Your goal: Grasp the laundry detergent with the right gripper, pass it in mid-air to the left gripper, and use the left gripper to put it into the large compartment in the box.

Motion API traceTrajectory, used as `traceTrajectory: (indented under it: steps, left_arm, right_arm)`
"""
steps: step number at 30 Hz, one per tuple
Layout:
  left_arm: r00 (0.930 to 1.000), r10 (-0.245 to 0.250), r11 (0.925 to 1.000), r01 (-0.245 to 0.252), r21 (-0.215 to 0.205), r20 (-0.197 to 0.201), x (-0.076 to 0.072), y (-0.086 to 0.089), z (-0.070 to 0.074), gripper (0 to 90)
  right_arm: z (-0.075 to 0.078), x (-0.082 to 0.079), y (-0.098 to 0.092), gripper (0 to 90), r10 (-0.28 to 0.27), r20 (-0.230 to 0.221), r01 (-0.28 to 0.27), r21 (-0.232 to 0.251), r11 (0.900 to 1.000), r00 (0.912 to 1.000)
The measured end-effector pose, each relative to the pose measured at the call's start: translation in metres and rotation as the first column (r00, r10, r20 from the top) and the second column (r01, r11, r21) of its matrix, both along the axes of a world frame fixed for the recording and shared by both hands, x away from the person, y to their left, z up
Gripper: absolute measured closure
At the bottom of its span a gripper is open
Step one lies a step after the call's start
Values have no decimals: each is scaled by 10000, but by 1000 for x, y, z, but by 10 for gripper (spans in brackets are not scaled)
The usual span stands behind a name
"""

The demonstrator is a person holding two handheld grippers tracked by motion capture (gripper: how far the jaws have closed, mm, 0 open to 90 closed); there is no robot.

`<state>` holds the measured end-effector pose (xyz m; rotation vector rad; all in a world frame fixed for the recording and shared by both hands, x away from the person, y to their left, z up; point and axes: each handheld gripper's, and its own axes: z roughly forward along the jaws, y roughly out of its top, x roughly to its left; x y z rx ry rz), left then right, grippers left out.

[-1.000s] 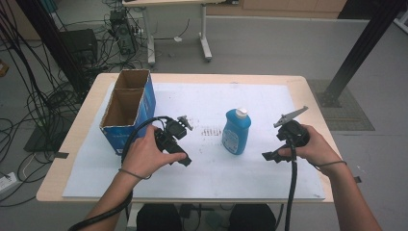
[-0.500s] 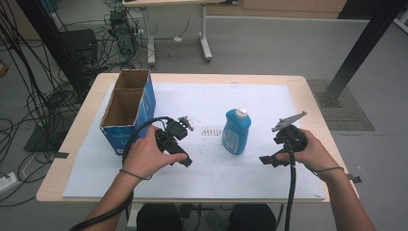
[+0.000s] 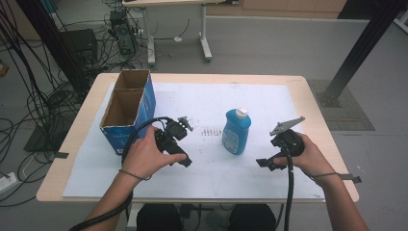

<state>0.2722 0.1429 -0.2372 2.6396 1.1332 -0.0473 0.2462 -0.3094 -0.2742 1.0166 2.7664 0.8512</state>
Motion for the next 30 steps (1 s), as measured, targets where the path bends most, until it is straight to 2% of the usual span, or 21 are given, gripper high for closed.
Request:
traceTrajectory:
  steps: [15, 21, 30]
  left_arm:
    - [10000, 27, 10000, -27, -43, 26, 0, 2, 2, 81]
    - [10000, 85, 9999, -85, -66, 29, 0, 3, 1, 81]
    - [9999, 132, 9999, -132, -107, 5, -1, 4, -1, 81]
  right_arm:
    - [-14, -8, 1, 32, -166, -11, 166, 352, 9992, 9999]
    - [-18, -10, 4, 29, -185, 144, 179, 417, 9990, 9997]
    - [-28, -15, 5, 27, -267, 401, 236, 760, 9968, 9988]
